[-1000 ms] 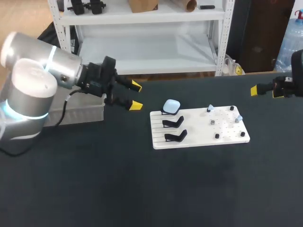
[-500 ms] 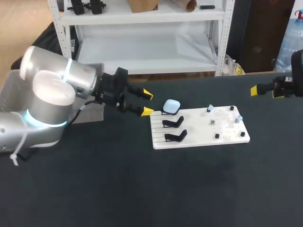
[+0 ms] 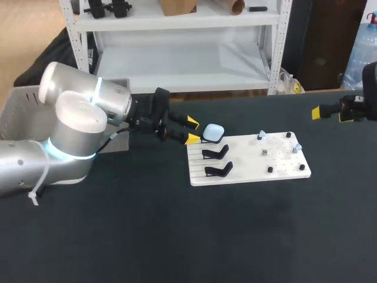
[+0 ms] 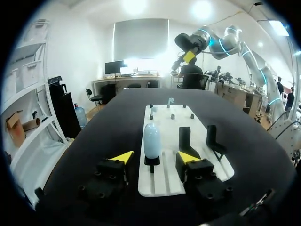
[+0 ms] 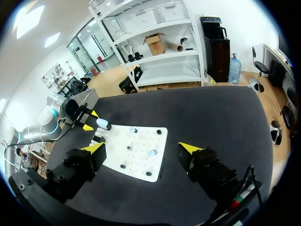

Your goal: Pick up each earbud case from the left stands, insert the matching earbuds, close the lid, and place the case in the box.

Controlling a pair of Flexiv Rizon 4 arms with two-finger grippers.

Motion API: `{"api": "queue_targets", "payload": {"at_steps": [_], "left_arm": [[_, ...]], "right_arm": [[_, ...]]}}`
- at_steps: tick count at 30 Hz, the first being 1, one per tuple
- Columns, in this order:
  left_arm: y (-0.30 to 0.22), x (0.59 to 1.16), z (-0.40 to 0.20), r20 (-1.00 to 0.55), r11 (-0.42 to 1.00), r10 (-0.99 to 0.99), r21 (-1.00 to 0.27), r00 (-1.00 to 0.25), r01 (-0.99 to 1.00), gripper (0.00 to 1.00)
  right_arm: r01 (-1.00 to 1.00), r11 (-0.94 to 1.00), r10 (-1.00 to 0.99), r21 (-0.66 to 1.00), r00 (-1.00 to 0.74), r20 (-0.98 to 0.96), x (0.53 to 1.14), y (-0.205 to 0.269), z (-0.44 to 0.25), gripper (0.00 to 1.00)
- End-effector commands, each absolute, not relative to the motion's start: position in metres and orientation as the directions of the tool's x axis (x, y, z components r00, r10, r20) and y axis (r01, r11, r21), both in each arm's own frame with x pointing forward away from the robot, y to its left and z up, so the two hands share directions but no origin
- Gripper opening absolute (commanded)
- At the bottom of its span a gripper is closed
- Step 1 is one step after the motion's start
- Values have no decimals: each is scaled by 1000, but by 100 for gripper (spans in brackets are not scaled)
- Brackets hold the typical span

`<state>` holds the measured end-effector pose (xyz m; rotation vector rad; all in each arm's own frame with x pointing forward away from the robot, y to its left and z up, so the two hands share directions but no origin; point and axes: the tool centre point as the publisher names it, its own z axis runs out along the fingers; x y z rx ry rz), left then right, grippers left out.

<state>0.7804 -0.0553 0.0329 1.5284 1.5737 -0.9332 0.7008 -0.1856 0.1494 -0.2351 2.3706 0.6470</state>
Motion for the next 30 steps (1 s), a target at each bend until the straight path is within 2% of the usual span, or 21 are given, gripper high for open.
{"api": "queue_targets", "payload": {"at_steps": [1, 7, 14, 30], "left_arm": [[-62, 790, 30, -887, 8, 462, -7, -10, 1000, 50], [-68, 793, 29, -885, 0, 465, 9, 8, 1000, 47], [-73, 796, 25, -883, -2, 470, 9, 9, 1000, 49], [-86, 793, 18, -880, -24, 474, 8, 18, 1000, 46]], "right_arm": [[-328, 860, -1, 390, -767, -642, 701, -186, 150, 100], [-328, 860, -1, 390, -767, -642, 701, -186, 150, 100], [-328, 860, -1, 390, -767, -642, 701, -186, 150, 100], [-328, 860, -1, 390, -767, -642, 701, -186, 150, 100]]}}
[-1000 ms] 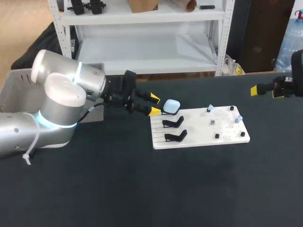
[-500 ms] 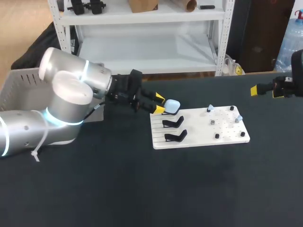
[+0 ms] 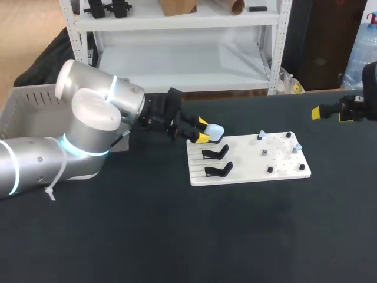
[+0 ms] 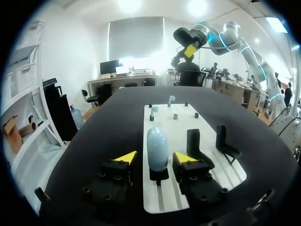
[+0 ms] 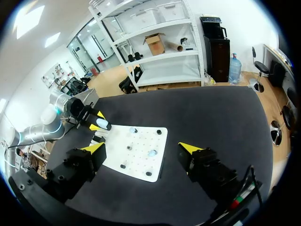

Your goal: Pick up each earbud case from the left stands, insert the matching earbuds, close the lid, and place the case in the box.

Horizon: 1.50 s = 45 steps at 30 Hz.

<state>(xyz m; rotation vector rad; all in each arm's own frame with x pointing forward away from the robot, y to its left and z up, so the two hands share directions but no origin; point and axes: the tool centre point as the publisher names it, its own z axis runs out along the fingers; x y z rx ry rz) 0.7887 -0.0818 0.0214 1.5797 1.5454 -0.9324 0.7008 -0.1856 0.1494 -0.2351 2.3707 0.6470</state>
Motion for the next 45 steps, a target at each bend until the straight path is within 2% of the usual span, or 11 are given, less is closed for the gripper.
{"api": "queue_targets", "payload": {"at_steps": [1, 10, 37, 39, 42, 44, 45], "left_arm": [[-87, 793, 17, -880, -25, 474, 7, 17, 1000, 46], [-91, 795, 14, -881, -22, 474, 1, 11, 1000, 42], [-92, 794, 15, -880, -35, 474, 5, 21, 999, 40], [-92, 793, 16, -880, -37, 474, 6, 23, 999, 36], [-91, 791, 17, -880, -39, 473, 7, 24, 999, 21], [-90, 790, 18, -881, -40, 473, 7, 25, 999, 17], [-90, 789, 19, -881, -39, 473, 7, 25, 999, 10]], "right_arm": [[-328, 860, -1, 390, -767, -642, 701, -186, 150, 100], [-328, 860, -1, 390, -767, -642, 701, -186, 150, 100], [-328, 860, -1, 390, -767, -642, 701, -186, 150, 100], [-328, 860, -1, 390, -767, -642, 701, -186, 150, 100], [-328, 860, -1, 390, -767, -642, 701, -186, 150, 100], [-328, 860, -1, 390, -767, -642, 701, -186, 150, 100], [-328, 860, -1, 390, -767, -642, 701, -186, 150, 100]]}}
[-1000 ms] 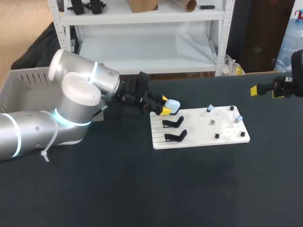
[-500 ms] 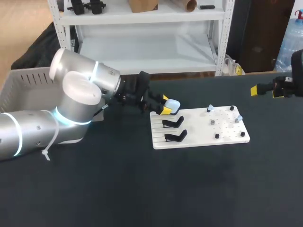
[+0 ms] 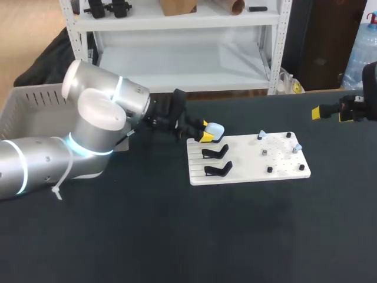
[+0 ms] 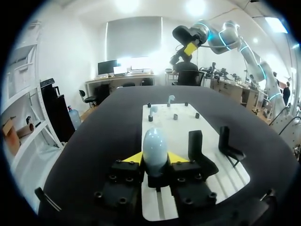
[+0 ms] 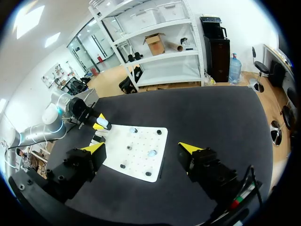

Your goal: Pick up each earbud case from the left stands, insert the matching earbuds, close the lid, and place the case in the box.

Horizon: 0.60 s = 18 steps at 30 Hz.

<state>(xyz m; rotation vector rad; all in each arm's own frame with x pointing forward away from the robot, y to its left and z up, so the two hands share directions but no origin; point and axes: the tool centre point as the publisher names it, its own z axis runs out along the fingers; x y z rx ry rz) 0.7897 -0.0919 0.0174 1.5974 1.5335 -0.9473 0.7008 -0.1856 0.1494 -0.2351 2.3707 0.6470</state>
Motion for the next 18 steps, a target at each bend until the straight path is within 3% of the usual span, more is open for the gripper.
{"api": "queue_targets", "payload": {"at_steps": [1, 18], "left_arm": [[-89, 789, 20, -882, -38, 471, 8, 25, 999, 2], [-82, 744, 66, -938, -27, 339, 67, 72, 997, 0]], "right_arm": [[-328, 860, -1, 390, -767, -642, 701, -186, 150, 100], [-328, 860, -1, 390, -767, -642, 701, -186, 150, 100]]}}
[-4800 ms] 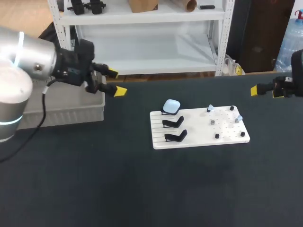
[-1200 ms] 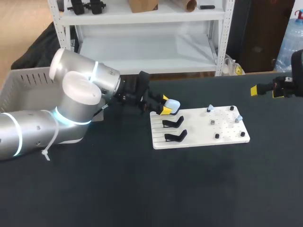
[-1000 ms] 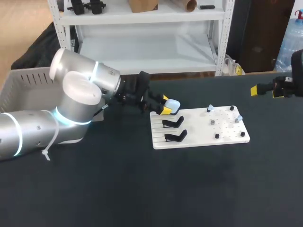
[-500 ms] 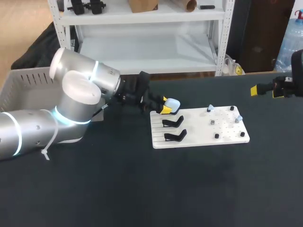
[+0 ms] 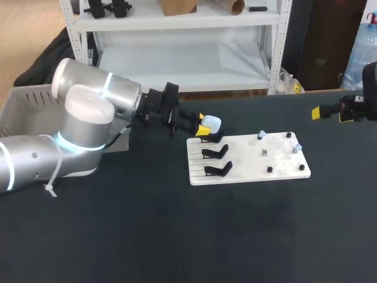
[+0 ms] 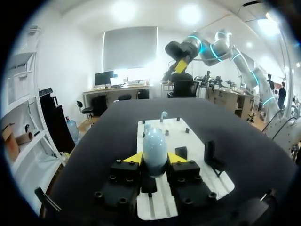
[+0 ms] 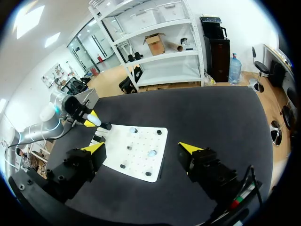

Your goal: Pick up each earbud case from the left stands, insert the matching earbuds, close the lid, and place the case in the box.

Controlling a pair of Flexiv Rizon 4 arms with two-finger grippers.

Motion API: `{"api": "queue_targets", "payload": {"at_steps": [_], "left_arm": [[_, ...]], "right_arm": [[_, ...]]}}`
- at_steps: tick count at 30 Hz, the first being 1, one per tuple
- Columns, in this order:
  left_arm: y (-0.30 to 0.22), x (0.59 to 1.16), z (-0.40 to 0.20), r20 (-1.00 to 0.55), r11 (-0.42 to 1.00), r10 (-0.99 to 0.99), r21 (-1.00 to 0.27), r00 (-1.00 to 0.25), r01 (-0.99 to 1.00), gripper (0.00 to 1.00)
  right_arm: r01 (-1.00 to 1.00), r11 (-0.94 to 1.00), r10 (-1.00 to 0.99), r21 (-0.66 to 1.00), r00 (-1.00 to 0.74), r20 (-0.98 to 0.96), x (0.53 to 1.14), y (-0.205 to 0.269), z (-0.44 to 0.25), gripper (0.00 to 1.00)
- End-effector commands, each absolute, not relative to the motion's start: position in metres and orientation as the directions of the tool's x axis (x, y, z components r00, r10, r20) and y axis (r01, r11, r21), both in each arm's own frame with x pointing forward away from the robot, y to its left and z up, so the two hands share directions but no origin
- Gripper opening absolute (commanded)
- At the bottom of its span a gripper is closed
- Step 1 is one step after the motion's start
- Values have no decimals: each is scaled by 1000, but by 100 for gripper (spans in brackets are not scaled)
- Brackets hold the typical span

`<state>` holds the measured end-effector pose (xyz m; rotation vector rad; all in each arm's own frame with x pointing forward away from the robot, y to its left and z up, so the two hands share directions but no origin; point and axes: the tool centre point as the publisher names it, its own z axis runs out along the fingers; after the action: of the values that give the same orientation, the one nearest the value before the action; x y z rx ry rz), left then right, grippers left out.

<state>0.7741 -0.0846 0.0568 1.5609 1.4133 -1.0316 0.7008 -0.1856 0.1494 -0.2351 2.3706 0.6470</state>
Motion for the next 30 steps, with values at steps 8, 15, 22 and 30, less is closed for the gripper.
{"api": "queue_targets", "payload": {"at_steps": [8, 15, 22, 30], "left_arm": [[-95, 709, 85, -974, 18, 221, 63, 57, 998, 0], [-103, 692, 92, -984, 25, 172, 48, 43, 999, 0], [-103, 692, 92, -984, 25, 172, 48, 43, 999, 0], [-103, 692, 92, -984, 25, 172, 48, 43, 999, 0]], "right_arm": [[-328, 860, -1, 390, -767, -642, 701, -186, 150, 100], [-328, 860, -1, 390, -767, -642, 701, -186, 150, 100], [-328, 860, -1, 390, -767, -642, 701, -186, 150, 100], [-328, 860, -1, 390, -767, -642, 701, -186, 150, 100]]}}
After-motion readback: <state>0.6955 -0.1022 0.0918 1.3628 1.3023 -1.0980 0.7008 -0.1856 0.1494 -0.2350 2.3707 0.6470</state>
